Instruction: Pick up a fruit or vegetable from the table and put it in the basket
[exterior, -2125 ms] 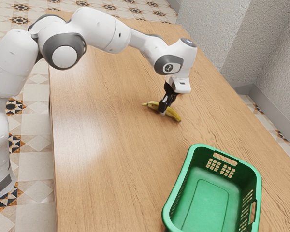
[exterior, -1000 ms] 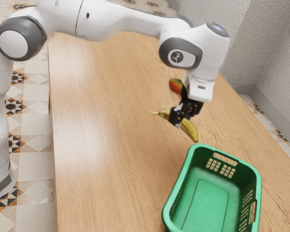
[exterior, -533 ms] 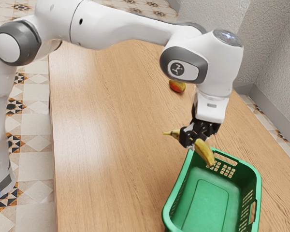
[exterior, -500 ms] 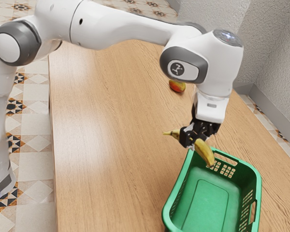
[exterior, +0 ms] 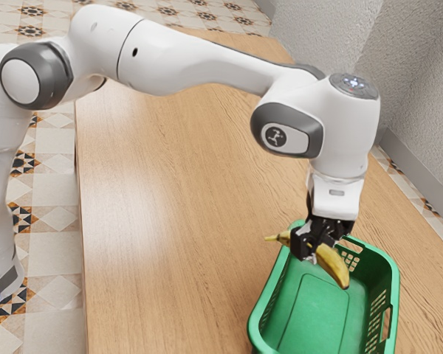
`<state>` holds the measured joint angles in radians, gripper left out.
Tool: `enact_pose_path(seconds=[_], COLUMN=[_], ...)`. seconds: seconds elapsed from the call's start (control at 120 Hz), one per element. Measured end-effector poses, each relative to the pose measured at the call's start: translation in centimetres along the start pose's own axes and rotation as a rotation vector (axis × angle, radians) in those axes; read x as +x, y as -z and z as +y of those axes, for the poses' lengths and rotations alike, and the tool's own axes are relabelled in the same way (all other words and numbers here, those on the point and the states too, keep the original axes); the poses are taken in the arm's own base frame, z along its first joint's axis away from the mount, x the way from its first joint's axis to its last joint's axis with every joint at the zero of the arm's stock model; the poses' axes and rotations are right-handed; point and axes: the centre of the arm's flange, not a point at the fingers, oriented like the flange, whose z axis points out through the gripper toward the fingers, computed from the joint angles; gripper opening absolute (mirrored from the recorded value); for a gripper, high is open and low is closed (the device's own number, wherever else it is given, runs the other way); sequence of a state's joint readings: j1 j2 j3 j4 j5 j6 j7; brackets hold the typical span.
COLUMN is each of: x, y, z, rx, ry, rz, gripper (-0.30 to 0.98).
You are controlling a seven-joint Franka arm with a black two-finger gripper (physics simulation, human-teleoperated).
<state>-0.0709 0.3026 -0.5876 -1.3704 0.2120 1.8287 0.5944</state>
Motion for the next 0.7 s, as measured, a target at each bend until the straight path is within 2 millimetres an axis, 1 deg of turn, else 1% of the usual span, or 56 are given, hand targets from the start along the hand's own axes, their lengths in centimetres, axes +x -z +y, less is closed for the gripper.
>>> enact_pose_path(seconds=[0.05, 0.083, 0.133, 0.183, 0.233, 0.3, 0.458, 0.583, 0.7], x=[0.04, 0.04, 0.04, 0.0, 0.01, 0.0, 0.03, -0.03, -0.36], y=[-0.03, -0.03, 0.01, 0.03, 0.06, 0.13, 0.2, 0.19, 0.52], z=[-0.07, -0.15, -0.21, -0.31, -0.36, -0.4, -0.37, -0.45, -0.93], rx=[0.006, 0.018, 0.036, 0.05, 0.06, 0.069, 0.077, 0.08, 0.085], ry=[0.003, 0.001, -0.004, -0.006, -0.007, -0.007, -0.005, -0.001, 0.013], rz=[0.002, -0.003, -0.013, -0.019, -0.023, -0.027, -0.03, -0.032, -0.027], gripper=[0.16, 0.2, 0.34, 0.44, 0.52, 0.58, 0.65, 0.67, 0.68])
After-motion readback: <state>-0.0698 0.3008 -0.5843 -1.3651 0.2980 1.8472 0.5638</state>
